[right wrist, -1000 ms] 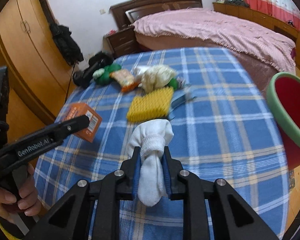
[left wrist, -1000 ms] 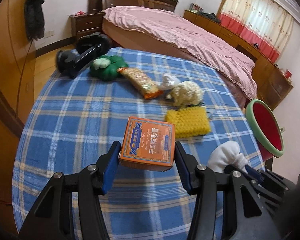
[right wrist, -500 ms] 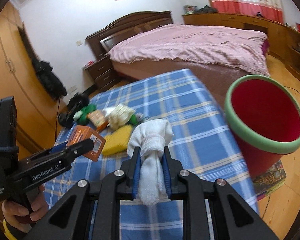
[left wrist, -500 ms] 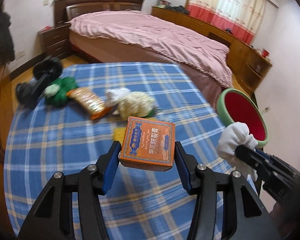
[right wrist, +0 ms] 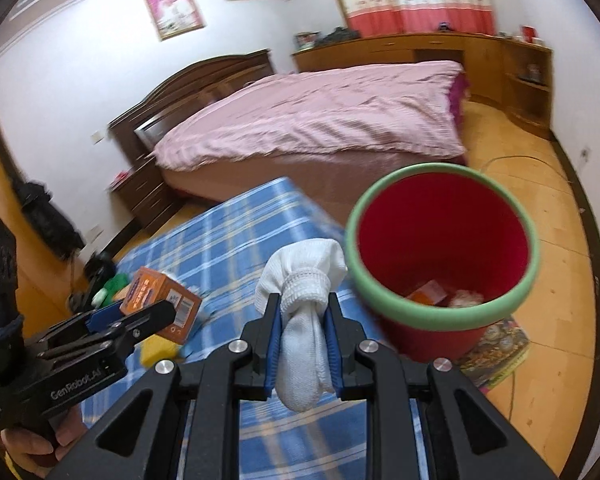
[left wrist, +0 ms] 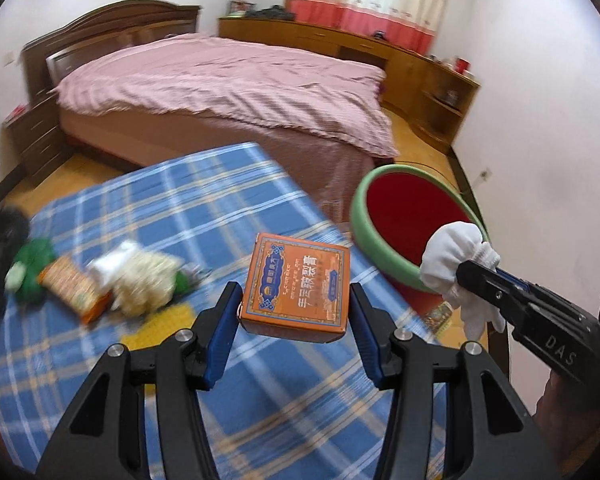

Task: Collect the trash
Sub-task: 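Carry the orange box and white sock over the red bucket, then open both tools to drop the box and sock into the bucket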

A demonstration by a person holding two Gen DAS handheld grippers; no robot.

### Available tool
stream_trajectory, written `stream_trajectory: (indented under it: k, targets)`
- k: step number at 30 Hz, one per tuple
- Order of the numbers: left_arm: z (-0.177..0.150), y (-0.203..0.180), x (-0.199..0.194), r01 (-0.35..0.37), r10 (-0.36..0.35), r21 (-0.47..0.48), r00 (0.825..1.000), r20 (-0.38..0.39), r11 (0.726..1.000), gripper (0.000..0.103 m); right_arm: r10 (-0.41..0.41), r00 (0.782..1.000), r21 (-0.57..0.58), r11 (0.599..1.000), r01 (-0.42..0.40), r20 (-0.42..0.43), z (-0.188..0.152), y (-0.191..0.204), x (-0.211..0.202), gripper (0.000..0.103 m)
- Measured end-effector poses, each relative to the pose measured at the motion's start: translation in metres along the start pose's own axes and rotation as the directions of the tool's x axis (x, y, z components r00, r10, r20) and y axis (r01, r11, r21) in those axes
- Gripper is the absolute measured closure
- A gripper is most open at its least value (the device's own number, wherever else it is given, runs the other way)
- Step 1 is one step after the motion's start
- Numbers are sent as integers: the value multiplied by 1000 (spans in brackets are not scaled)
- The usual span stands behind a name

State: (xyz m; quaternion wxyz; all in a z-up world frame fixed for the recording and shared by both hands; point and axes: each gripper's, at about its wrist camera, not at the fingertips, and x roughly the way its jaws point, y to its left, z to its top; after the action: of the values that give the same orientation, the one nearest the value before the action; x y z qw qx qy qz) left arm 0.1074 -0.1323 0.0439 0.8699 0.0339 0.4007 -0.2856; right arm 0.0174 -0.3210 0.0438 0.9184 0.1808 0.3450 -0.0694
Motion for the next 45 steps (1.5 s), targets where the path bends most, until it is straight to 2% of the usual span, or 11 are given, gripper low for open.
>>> stream_trajectory:
  k: [11, 15, 20, 31, 45]
  targets:
    - [38, -35, 39, 108, -106, 114, 994, -18, 988, 49, -166, 986, 101, 981, 164, 18, 23, -44, 7, 80]
    - [46, -49, 53, 131, -128, 140, 991, -34, 981, 49, -184, 983, 120, 976, 181, 16, 30, -60, 11, 80]
    - [56, -68, 71, 149, -143, 147, 988, -50, 978, 49, -182, 983, 129, 975, 180, 4, 41, -79, 21, 80]
    - [55, -111, 119, 150, -136, 136, 985, -108, 979, 49, -146, 989, 155, 977, 148, -20, 51, -130, 39, 80]
    - [48, -130, 153, 126, -103, 137, 981, -164, 983, 49, -113, 992, 214, 969, 121, -49, 49, -171, 64, 76]
